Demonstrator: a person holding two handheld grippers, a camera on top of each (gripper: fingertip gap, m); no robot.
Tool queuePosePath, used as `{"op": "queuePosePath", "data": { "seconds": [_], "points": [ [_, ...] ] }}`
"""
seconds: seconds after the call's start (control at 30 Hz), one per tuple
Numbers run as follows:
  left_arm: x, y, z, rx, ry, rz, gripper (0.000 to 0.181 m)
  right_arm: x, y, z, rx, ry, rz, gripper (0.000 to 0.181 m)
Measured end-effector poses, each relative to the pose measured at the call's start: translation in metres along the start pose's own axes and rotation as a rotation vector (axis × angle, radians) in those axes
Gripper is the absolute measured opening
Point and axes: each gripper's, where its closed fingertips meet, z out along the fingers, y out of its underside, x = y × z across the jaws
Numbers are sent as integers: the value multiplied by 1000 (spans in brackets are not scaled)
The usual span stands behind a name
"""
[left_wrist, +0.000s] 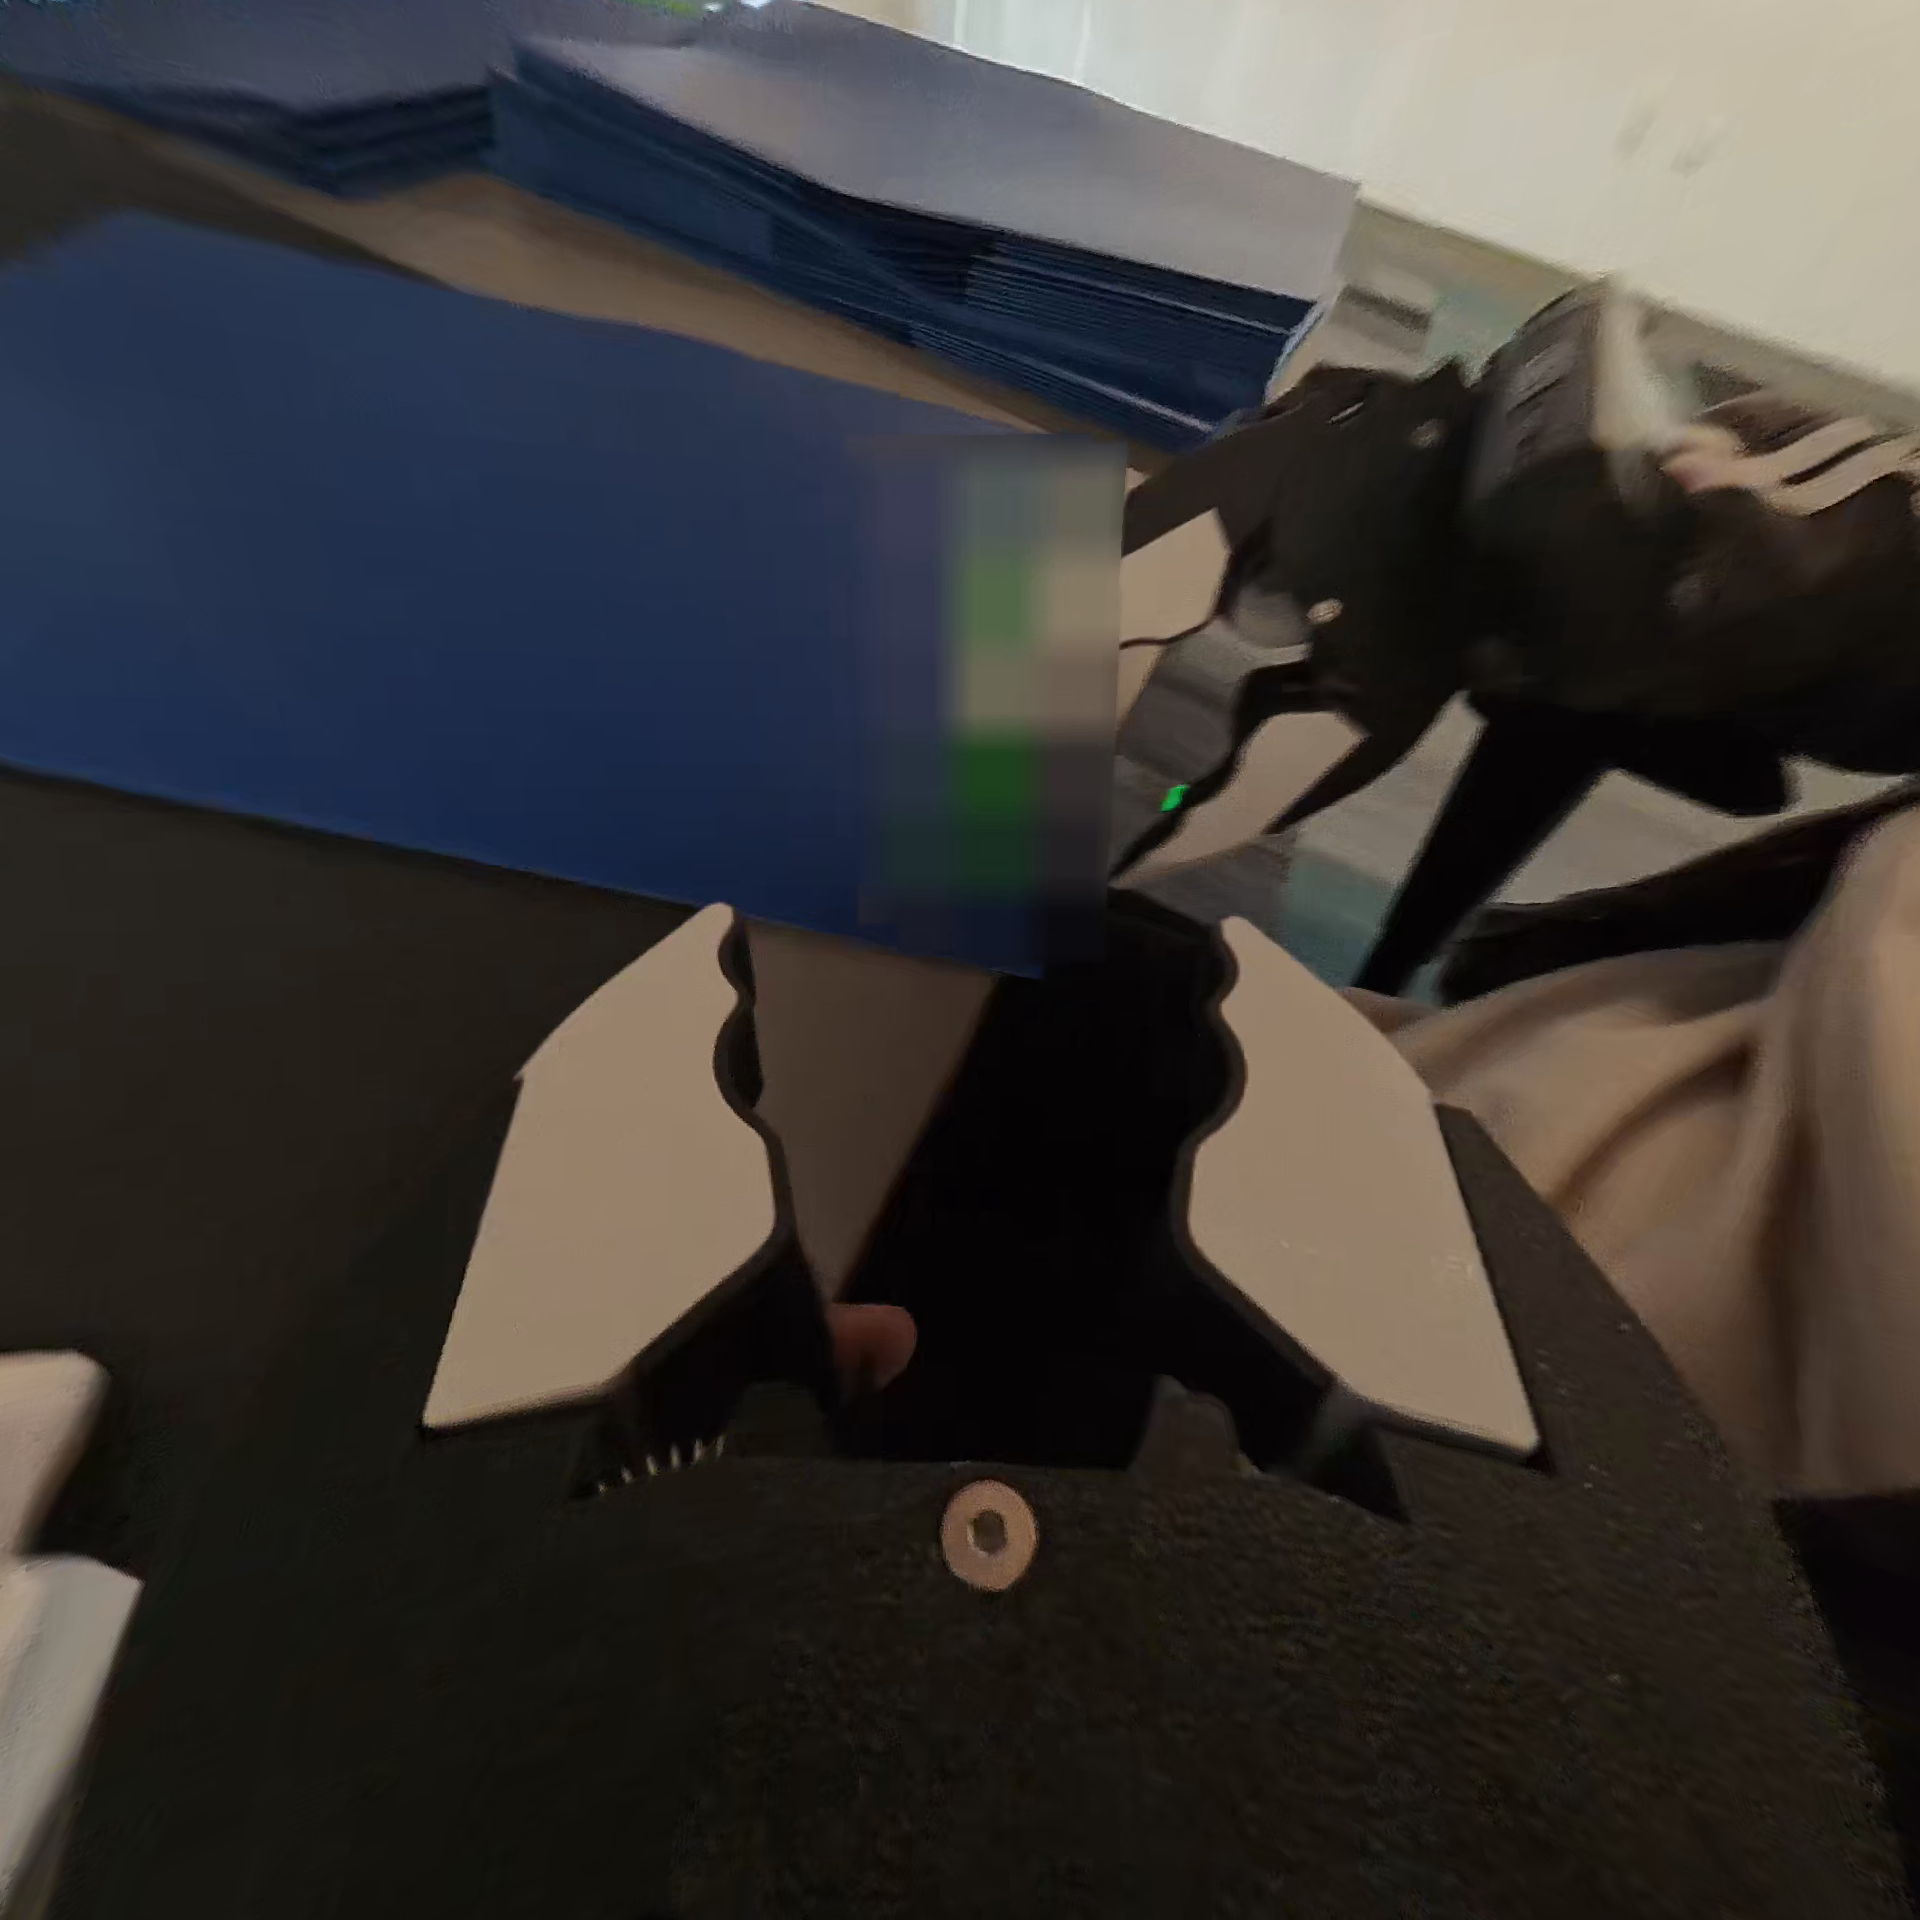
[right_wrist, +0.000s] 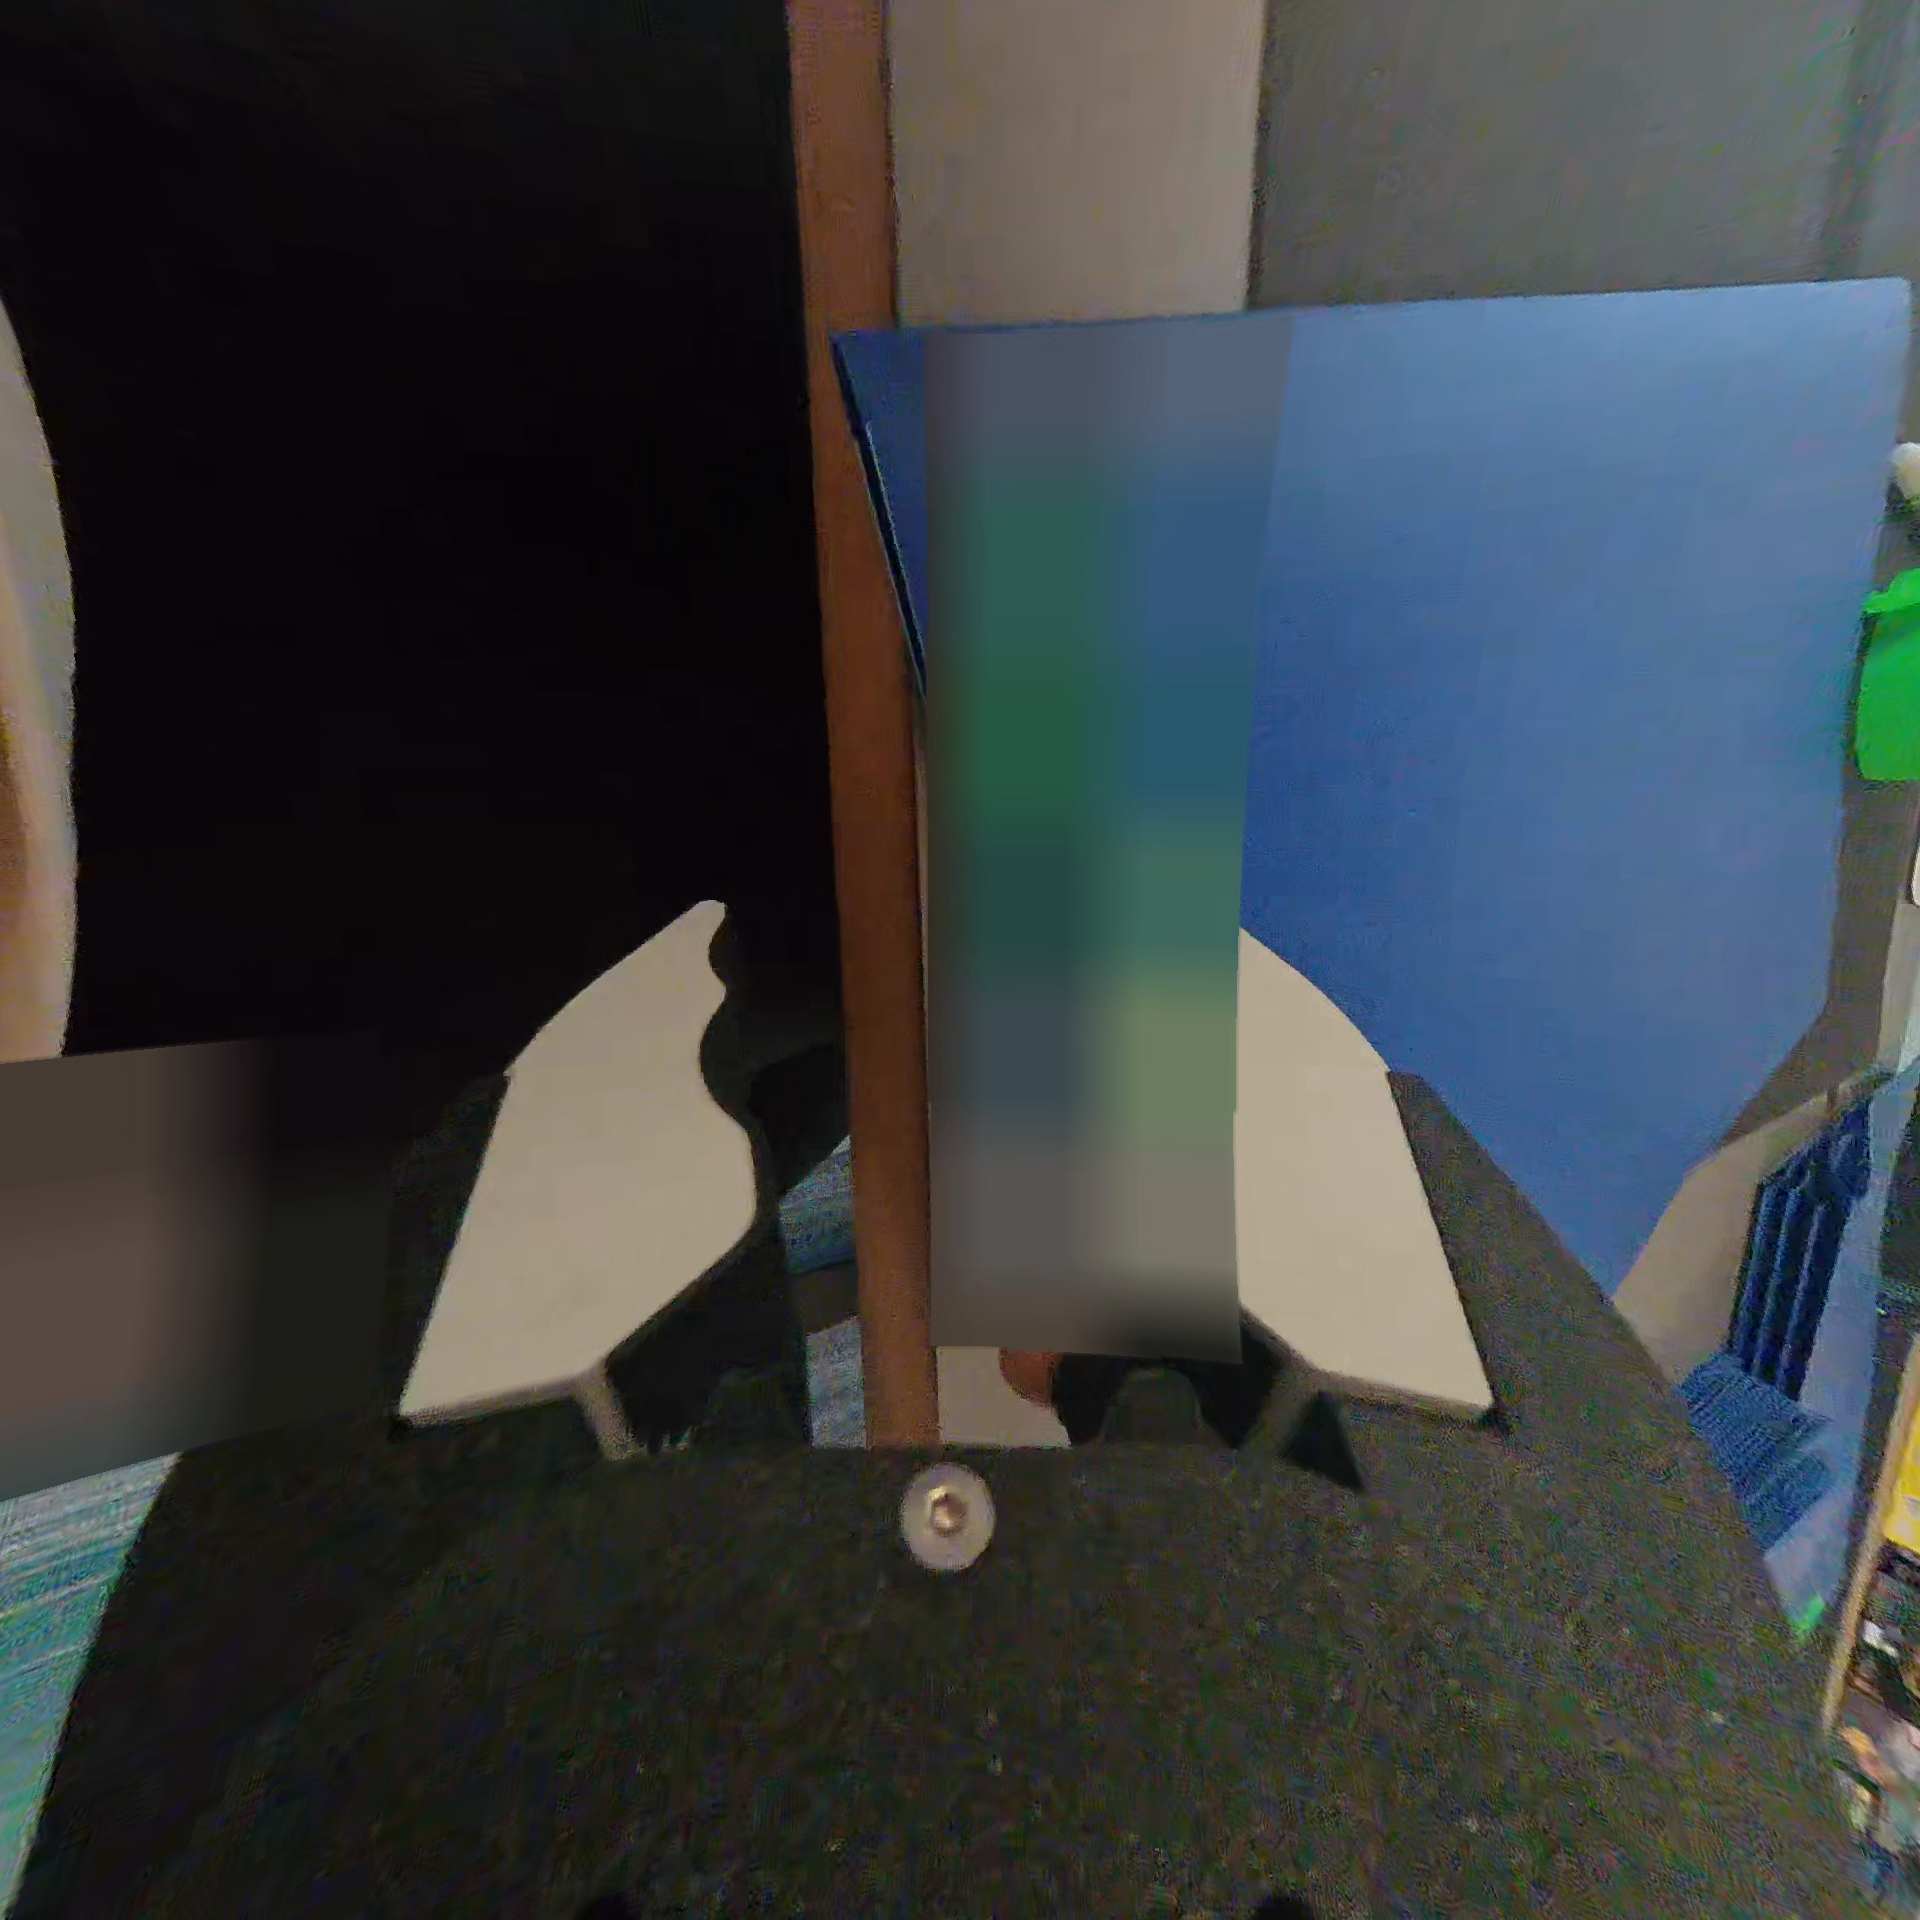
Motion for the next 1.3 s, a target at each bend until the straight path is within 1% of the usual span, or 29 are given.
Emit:
{"op": "queuePosePath", "data": {
  "seconds": [0.03,0.07,0.1,0.17,0.2,0.27,0.33,0.4,0.5,0.53,0.57,0.6,0.67,0.7,0.73,0.77,0.8,0.83,0.87,0.9,0.97,1.0,1.03,1.1,1.13,1.17,1.2,1.27,1.3],
  "points": [
    [8,5,-7,16,17,-43,83,2,-1,3,-32,47,-36,68],
    [14,10,-14,42,18,-85,77,4,-3,2,-51,108,-97,52],
    [17,15,-21,69,5,-132,68,2,-6,0,-62,143,-143,47],
    [14,31,-31,98,-54,-256,63,-4,-17,-6,-40,179,-133,27],
    [9,40,-34,90,-83,-338,62,-12,-25,-11,-4,149,-101,24],
    [9,52,-33,81,-61,-506,61,-29,-41,-19,70,80,10,22],
    [18,57,-26,75,14,-655,62,-39,-52,-29,131,61,88,20],
    [26,64,-19,64,72,-784,72,-46,-61,-38,198,18,186,17],
    [31,62,-10,120,184,-989,75,-65,-81,-52,320,-99,271,15],
    [34,60,-7,132,230,-1030,74,-73,-88,-55,340,-146,286,15],
    [36,59,-3,135,257,-1051,62,-80,-94,-59,363,-180,288,15],
    [39,58,0,133,277,-1034,51,-86,-101,-63,391,-207,288,17],
    [44,62,3,91,251,-926,29,-101,-109,-72,442,-318,285,22],
    [49,62,3,67,247,-837,17,-108,-112,-79,484,-397,301,16],
    [53,62,3,30,221,-731,6,-106,-111,-87,537,-451,351,23],
    [55,61,2,-10,193,-612,6,-99,-107,-98,588,-506,408,34],
    [57,57,0,-38,176,-507,6,-87,-99,-109,629,-542,475,47],
    [57,53,-3,-54,164,-415,7,-67,-87,-119,659,-528,556,63],
    [57,47,-6,-52,153,-314,7,-40,-70,-127,680,-464,639,72],
    [55,44,-8,-54,129,-221,7,-7,-46,-130,677,-346,724,80],
    [51,35,-14,-26,114,-111,6,55,19,-129,616,-78,859,96],
    [51,30,-17,5,126,-70,4,76,44,-127,618,-28,914,104],
    [49,25,-20,30,135,-46,4,89,53,-124,669,-71,961,102],
    [50,13,-22,65,188,-36,3,106,33,-133,930,-281,997,105],
    [52,6,-22,73,227,-42,3,112,15,-147,1081,-380,958,95],
    [53,-1,-22,74,261,-28,3,118,1,-157,1168,-412,891,83],
    [54,-7,-21,70,287,22,3,122,-8,-166,1206,-402,782,44],
    [36,-24,-21,81,215,80,3,134,-18,-185,1218,-352,635,4],
    [27,-35,-22,92,194,96,3,142,-23,-195,1218,-348,601,1]
  ]
}}
